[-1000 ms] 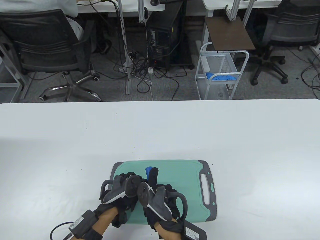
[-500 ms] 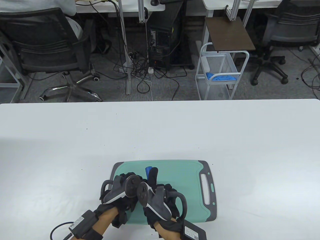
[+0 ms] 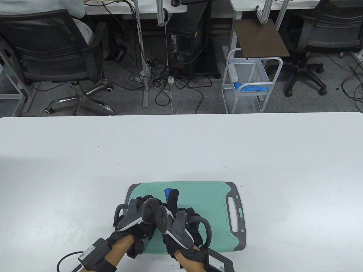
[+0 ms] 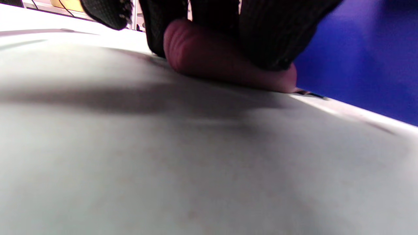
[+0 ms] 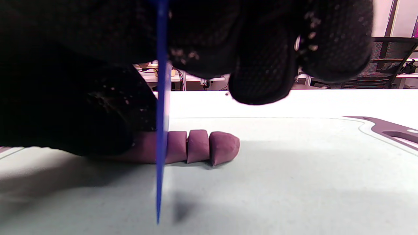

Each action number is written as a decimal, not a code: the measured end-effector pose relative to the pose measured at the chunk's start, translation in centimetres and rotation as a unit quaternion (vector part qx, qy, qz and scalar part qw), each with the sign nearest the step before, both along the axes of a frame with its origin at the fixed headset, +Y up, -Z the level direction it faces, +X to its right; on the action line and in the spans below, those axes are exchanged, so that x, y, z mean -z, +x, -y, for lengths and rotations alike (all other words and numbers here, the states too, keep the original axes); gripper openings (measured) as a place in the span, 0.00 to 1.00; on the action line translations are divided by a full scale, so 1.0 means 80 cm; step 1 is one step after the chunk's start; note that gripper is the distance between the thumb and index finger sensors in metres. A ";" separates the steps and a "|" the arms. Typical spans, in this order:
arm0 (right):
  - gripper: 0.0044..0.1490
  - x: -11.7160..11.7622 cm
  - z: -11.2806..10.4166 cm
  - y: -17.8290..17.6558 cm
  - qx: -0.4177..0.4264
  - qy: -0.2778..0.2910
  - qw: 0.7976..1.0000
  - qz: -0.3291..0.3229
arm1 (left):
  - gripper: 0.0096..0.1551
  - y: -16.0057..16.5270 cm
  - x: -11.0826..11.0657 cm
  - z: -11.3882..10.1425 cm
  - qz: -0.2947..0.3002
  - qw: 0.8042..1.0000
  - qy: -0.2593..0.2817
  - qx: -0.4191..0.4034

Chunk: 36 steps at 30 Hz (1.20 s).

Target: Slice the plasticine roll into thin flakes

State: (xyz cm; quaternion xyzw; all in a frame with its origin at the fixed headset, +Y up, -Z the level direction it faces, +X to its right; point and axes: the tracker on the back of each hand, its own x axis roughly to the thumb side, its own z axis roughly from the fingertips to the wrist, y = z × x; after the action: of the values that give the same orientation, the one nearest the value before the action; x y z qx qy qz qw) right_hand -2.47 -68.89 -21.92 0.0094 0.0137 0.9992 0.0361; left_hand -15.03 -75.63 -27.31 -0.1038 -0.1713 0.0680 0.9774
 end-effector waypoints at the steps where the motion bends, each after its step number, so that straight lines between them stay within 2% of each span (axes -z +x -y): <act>1: 0.56 0.000 0.000 0.000 0.000 0.000 1.000 0.000 | 0.28 0.000 0.000 0.000 0.000 1.000 0.000 0.000; 13: 0.56 0.003 0.003 -0.002 -0.001 0.008 1.000 -0.001 | 0.28 0.000 0.000 0.000 0.000 1.000 0.000 0.000; 21: 0.56 0.020 0.005 -0.001 0.015 0.015 1.000 0.008 | 0.28 0.000 0.000 0.000 0.002 1.000 0.000 0.001; 36: 0.56 0.010 0.000 0.006 0.019 -0.009 1.000 0.009 | 0.31 0.000 -0.002 -0.001 0.002 1.000 0.018 0.013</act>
State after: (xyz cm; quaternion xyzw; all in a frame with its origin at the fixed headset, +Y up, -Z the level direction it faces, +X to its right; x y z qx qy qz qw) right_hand -1.95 -68.90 -22.71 0.0007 0.0227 0.9982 0.0553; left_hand -15.02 -75.58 -27.16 -0.0888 -0.1732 0.0516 0.9795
